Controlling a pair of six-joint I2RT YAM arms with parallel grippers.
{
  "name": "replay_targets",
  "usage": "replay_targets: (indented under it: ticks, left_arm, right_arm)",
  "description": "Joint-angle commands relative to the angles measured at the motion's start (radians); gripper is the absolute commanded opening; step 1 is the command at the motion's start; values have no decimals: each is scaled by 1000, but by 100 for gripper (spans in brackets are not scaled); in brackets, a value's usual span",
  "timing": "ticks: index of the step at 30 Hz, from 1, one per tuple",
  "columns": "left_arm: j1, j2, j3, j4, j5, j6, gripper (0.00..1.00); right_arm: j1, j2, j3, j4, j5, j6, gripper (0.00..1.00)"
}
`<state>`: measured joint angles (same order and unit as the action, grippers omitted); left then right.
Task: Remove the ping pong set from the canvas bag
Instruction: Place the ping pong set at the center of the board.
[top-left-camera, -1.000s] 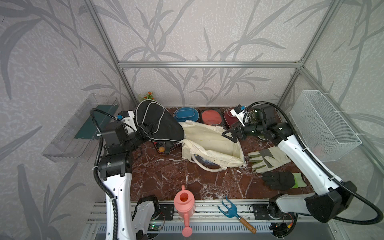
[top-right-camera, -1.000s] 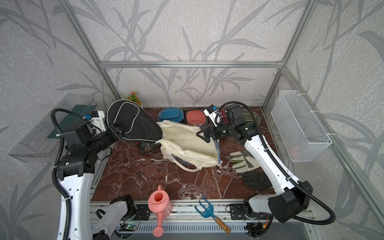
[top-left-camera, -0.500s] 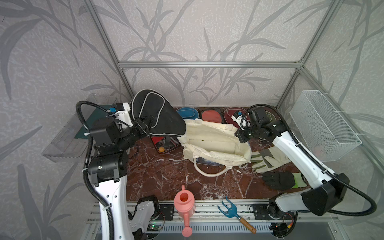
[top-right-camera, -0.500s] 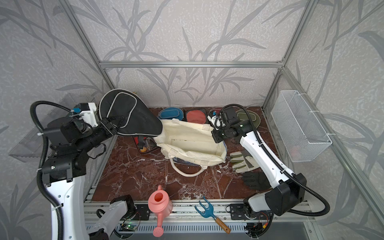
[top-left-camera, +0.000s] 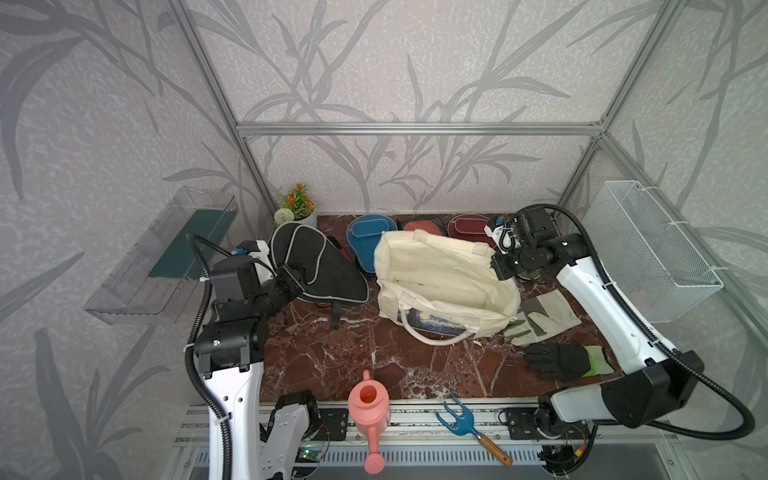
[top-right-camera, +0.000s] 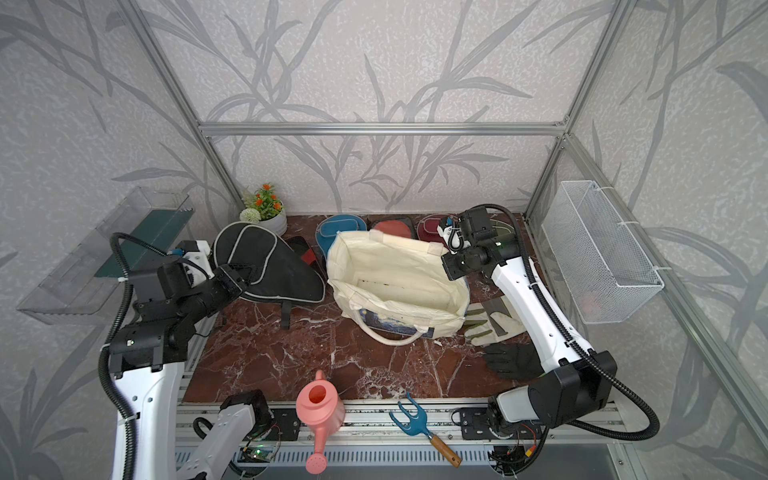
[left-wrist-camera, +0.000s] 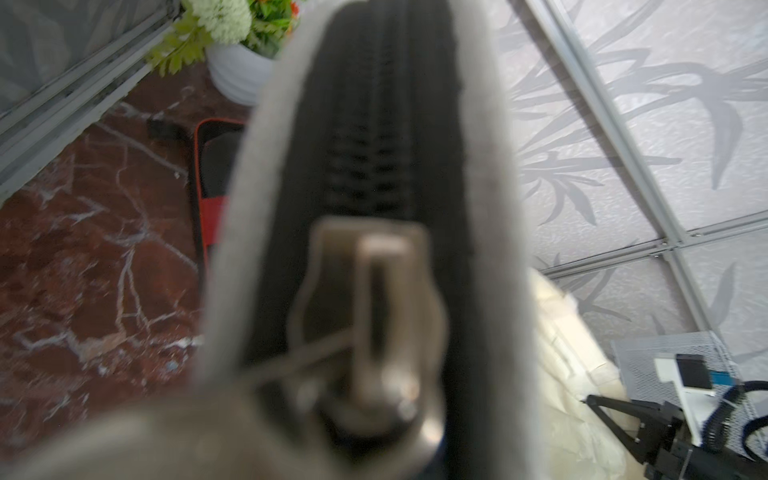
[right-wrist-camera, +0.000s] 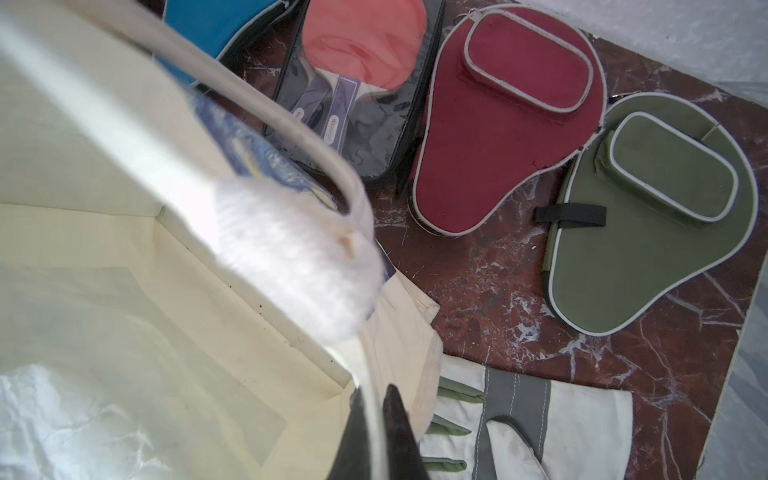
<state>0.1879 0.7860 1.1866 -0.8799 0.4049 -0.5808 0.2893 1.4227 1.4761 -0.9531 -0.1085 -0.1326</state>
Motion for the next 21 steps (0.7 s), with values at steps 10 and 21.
replay_targets:
  ticks: [10, 21]
  left_arm:
    - [-24, -102, -37, -228, -247, -102, 0]
    - [-25, -202, -336, -153, -232, -328, 0]
  right_arm:
    - [-21, 5, -16, 2, -33, -18, 0]
    - [-21, 5, -36, 21, -71, -24, 0]
